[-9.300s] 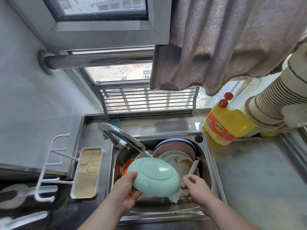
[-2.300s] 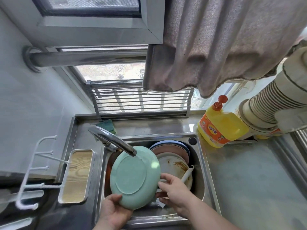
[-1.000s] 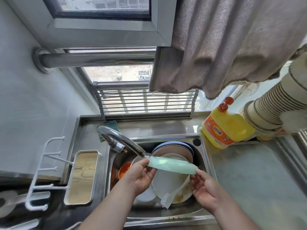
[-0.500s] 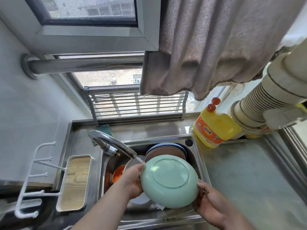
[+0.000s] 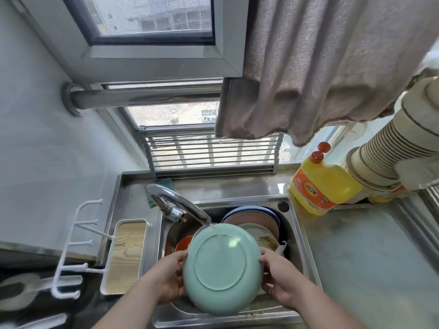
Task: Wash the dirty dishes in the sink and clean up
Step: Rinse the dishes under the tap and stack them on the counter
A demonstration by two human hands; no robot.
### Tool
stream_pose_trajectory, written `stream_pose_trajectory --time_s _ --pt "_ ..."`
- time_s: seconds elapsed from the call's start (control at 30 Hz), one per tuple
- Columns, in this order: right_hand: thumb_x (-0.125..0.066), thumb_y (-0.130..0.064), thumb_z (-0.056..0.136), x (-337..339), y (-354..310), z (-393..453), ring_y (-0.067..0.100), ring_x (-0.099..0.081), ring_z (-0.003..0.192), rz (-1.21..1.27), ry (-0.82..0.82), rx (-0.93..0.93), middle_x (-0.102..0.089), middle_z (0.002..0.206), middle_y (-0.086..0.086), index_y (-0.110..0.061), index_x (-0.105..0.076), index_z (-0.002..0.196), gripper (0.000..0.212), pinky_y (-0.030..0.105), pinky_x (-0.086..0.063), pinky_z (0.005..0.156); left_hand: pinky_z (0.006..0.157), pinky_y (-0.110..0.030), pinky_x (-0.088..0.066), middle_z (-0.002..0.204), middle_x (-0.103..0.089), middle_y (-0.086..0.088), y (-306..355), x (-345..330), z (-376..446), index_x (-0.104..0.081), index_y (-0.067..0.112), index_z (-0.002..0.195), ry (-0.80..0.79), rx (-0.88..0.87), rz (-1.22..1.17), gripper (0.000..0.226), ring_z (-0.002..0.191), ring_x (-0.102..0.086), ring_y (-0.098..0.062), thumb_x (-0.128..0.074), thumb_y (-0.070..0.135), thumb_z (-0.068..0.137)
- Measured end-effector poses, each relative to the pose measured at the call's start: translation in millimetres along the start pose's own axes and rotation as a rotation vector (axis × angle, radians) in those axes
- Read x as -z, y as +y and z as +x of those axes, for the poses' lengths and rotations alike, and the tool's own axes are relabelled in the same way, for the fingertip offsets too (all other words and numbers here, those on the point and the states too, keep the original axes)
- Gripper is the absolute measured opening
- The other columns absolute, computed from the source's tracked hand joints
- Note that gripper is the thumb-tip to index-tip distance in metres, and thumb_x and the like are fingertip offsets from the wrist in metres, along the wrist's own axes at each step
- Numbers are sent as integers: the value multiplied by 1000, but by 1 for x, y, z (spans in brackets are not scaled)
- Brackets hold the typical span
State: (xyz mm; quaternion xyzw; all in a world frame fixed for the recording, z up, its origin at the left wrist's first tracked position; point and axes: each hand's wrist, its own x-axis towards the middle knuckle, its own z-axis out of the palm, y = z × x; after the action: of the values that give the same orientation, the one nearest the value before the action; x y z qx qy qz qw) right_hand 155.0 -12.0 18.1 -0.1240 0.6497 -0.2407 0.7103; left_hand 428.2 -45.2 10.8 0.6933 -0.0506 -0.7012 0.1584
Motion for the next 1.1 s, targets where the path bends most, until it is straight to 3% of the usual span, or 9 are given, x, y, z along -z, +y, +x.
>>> stream_pose_trajectory --time_s 0.2,0.3,0.37,0.5,0.63,0.7,0.83,0.93,1.1 --pt "-42 -11 86 -35 -2 2 19 -46 78 -106 -49 -13 -62 82 -1 -36 -79 107 50 33 -39 69 52 -25 -41 51 -45 0 -13 35 2 -66 14 65 39 61 -18 45 43 -41 -18 -57 37 103" --pt "-42 -7 90 -47 -11 5 19 -54 81 -147 -80 22 -68 84 -1 -34 -78 108 49 32 -44 73 55 -30 -49 59 -60 -9 -12 41 2 -71 13 87 3 44 -65 47 45 -54 -22 -51 51 104" --pt "-43 -5 96 -54 -18 7 15 -58 78 -170 -81 65 -71 84 -2 -29 -76 113 44 30 -46 72 63 -41 -55 71 -69 -16 -13 43 6 -63 13 108 -22 39 -183 52 55 -65 -30 -44 61 104" --pt "-42 -6 105 -57 -26 3 5 -61 72 -196 -18 201 -72 82 -4 -17 -71 108 32 19 -45 60 96 -76 -43 123 -69 -31 -12 40 16 -66 7 125 -93 73 -390 75 119 -60 -57 -31 69 103" --pt "-43 -9 108 -41 -17 -2 15 -63 96 -60 86 296 -72 111 6 -15 -73 109 31 28 -50 81 98 -65 -51 125 -62 -33 -8 11 7 -57 1 131 -67 -8 -526 40 112 -61 -49 -51 7 92" --pt "-45 -14 108 -29 -14 -8 17 -69 94 57 81 273 -77 108 4 -19 -74 111 30 37 -55 84 81 -57 -60 130 -59 -30 -10 0 12 -53 8 132 -76 -62 -511 66 108 -63 -49 -39 -20 74" --pt "-45 -7 107 0 6 -12 29 -69 108 108 66 213 -79 100 -9 -37 -64 124 40 49 -59 89 95 -66 -56 139 -58 -25 -13 -23 14 -58 34 142 -245 -174 -277 111 122 -59 -53 -34 -27 53" --pt "-48 -3 103 11 21 -13 43 -70 107 105 58 121 -76 114 12 -30 -63 131 43 54 -62 75 104 -71 -46 130 -67 -23 -14 -36 12 -66 38 135 -286 -235 -165 107 121 -61 -51 -26 -31 64" --pt "-51 -8 105 20 21 -16 39 -73 101 65 110 186 -76 113 9 -34 -64 124 34 54 -63 71 81 -59 -60 127 -68 -24 -15 -46 20 -64 29 137 -201 -234 -71 90 115 -64 -51 -41 -34 76"
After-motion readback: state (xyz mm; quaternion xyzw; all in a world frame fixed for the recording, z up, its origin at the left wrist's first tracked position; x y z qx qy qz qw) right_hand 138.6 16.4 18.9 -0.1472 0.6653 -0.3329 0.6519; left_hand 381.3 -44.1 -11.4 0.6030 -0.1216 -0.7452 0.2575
